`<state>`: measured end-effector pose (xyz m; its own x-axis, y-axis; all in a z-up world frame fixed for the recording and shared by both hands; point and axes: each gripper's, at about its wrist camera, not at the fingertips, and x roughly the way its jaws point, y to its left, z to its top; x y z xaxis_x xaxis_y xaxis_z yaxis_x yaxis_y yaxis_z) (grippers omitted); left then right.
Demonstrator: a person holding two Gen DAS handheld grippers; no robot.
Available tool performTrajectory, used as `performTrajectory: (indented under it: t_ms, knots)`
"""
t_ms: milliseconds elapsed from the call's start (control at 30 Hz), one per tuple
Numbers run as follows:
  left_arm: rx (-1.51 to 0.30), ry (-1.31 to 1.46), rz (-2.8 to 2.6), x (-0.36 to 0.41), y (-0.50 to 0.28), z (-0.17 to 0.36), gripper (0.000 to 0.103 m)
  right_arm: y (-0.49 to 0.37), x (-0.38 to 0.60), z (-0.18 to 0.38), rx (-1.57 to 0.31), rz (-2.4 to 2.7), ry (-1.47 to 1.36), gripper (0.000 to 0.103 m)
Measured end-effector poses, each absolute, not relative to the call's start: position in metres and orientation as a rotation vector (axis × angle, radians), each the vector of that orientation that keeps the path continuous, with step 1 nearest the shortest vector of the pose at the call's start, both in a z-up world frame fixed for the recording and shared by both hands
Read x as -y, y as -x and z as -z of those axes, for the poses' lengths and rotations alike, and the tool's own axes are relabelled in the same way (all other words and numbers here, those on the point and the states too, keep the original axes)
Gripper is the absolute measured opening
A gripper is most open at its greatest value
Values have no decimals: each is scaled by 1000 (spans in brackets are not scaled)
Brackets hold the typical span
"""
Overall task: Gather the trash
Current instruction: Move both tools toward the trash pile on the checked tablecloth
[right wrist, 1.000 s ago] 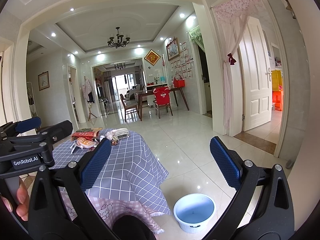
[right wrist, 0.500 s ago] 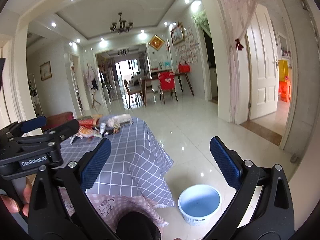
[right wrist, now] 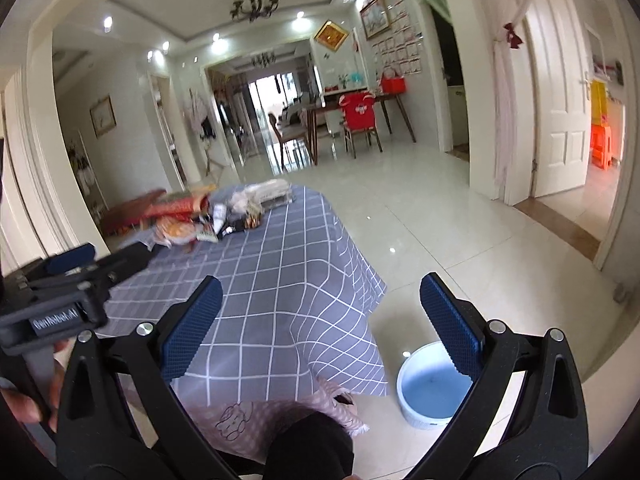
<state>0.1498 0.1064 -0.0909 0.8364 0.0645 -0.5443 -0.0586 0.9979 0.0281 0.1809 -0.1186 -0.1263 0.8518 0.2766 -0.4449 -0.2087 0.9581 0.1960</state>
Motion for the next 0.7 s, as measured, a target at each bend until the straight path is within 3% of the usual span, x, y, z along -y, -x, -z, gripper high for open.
performTrajectory:
  t_ms: [367, 700]
  knots:
    - [-668, 41, -226, -232, -217, 119, 99, -286, 30, 141, -599, -334, -52, 97]
    - [-687, 106, -333, -326, -252, 122, 99, -347, -111, 120, -542, -497, 257, 97]
